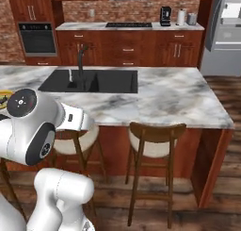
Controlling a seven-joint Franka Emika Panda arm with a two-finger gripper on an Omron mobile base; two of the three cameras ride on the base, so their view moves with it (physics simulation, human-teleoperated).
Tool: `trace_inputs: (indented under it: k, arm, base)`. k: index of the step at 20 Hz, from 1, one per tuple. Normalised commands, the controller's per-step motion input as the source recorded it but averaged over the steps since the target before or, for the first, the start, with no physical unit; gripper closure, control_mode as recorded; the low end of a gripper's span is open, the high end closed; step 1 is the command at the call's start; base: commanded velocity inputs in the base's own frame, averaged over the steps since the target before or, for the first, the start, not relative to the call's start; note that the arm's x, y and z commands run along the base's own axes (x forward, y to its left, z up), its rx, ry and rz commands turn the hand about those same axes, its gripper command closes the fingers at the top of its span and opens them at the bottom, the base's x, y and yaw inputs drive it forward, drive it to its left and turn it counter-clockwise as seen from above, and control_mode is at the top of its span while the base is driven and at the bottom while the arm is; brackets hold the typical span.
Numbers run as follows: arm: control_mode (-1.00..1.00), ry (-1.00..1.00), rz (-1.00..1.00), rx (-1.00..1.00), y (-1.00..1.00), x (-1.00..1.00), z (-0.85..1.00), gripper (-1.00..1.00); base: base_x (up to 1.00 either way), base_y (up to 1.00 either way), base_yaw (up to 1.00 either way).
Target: Take the cheese, fish, and lemon from the fridge and place them on the plate on the dining counter to create an appetizer plate.
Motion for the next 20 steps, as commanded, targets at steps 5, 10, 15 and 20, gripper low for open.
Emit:
trace_inputs:
  k: [5, 10, 15, 20]
  arm:
    - [1.0, 0.0, 0.0, 0.0, 0.0, 0.0, 0.0, -1.0]
    - [1.0, 0.0, 0.0, 0.0, 0.0, 0.0, 0.0, -1.0]
    - [1.0, 0.0, 0.0, 0.0, 0.0, 0.0, 0.0, -1.0]
    - [1.0, 0.0, 0.0, 0.0, 0.0, 0.0, 0.0, -1.0]
  base:
    - [0.0, -1.0, -0.13]
    - [0.02, -1.0, -0.11]
    - [0.18, -1.0, -0.09]
    - [0.39, -1.0, -0.03]
